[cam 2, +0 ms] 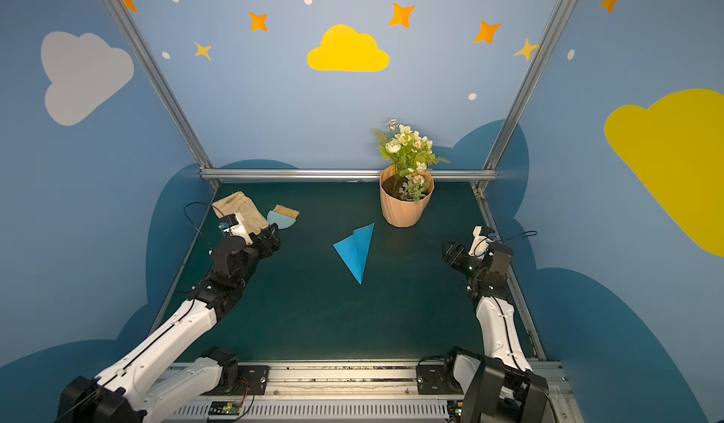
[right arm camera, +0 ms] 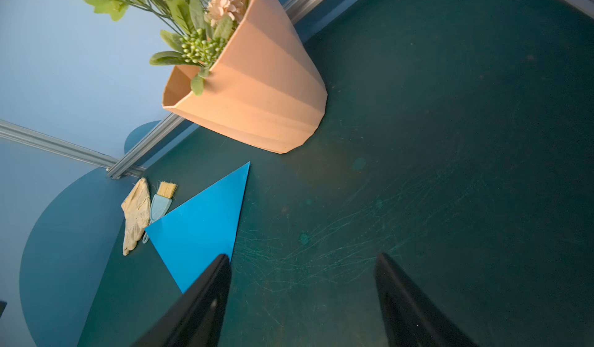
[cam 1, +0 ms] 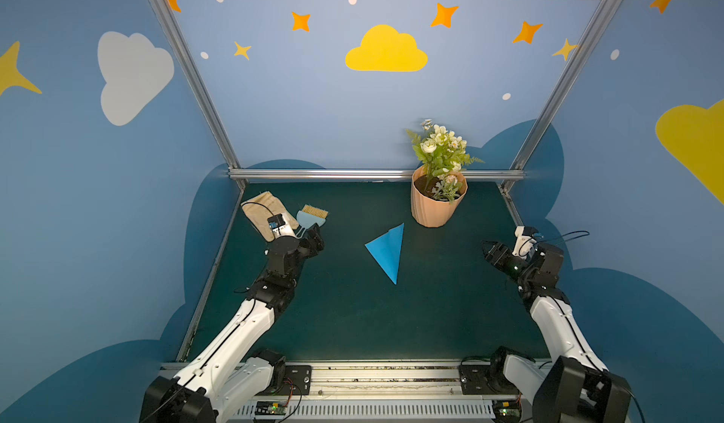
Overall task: Fold the square paper diagonally
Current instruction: Reset both arms
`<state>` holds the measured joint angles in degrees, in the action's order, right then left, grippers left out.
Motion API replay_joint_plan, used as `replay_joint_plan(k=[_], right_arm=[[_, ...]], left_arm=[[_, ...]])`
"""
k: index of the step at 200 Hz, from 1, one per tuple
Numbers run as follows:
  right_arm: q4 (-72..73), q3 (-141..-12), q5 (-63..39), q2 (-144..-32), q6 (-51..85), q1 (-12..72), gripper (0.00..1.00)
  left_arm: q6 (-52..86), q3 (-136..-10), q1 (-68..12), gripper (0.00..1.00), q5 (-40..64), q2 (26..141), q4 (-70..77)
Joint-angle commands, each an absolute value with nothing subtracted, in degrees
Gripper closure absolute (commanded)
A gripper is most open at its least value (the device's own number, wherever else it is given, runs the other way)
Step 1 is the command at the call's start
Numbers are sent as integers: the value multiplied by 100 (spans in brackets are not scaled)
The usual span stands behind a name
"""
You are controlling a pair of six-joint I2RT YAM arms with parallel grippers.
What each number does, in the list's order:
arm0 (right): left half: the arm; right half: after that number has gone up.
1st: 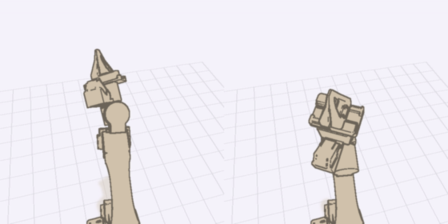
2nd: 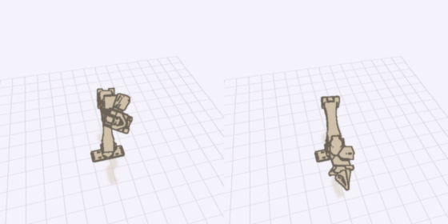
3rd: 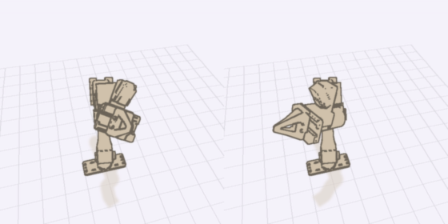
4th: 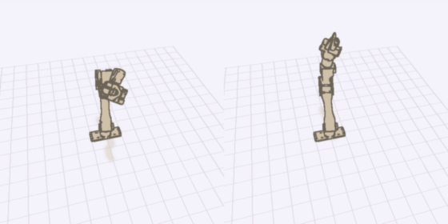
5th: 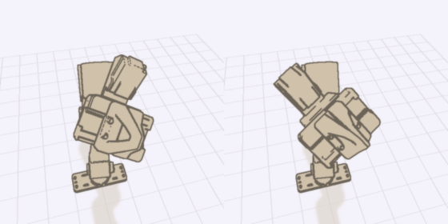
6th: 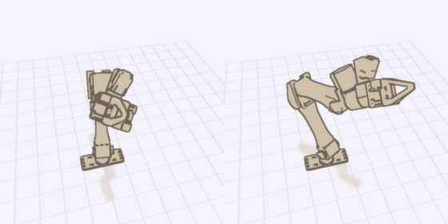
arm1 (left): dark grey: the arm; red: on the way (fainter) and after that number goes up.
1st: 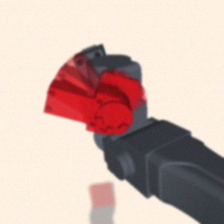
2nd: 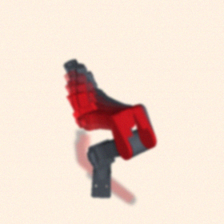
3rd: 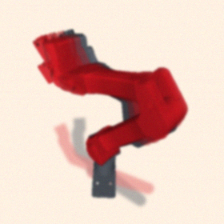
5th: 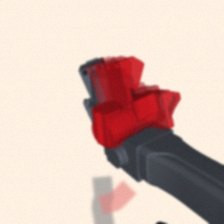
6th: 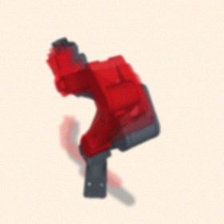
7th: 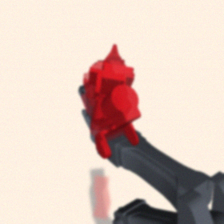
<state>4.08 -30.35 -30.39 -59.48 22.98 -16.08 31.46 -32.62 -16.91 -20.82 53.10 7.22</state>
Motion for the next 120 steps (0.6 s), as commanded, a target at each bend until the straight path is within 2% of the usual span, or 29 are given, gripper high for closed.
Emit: replay_joint_plan(k=[1,25,46,57,69,77,85,108,120], right_arm=[[330,-3235,-2998,-5968,1832,-1631,27],[226,-3063,-2944,-5857,1553,-1661,25],[859,-2547,-2207,-5726,1837,-1655,20],[1485,-2260,-1761,-5826,2112,-1629,18],[2101,-2112,-1767,-6109,1869,-1579,17],[2246,-2178,-1864,-6367,1543,-1523,16],[2349,-2263,-1660,-6652,1421,-1375,7],[3174,-2274,-1327,-7441,1133,-986,6],[3268,-2470,-1319,-7721,881,-837,2]], left_arm=[[3010,-3113,-1481,14,-2388,4922,-258],[3096,-2885,-1391,13,-2605,4230,-915],[3174,-2338,-1337,5,-3355,3522,-1085],[2997,-1888,-1304,4,-3786,3205,-648],[2602,-1329,-1279,0,-4045,2992,146],[2804,-1210,-1220,0,-4338,2918,182],[2759,-1190,-1135,0,-4443,2901,224],[1847,-1175,-872,0,-4472,3265,732],[1677,-1185,-670,0,-4343,3599,868]])
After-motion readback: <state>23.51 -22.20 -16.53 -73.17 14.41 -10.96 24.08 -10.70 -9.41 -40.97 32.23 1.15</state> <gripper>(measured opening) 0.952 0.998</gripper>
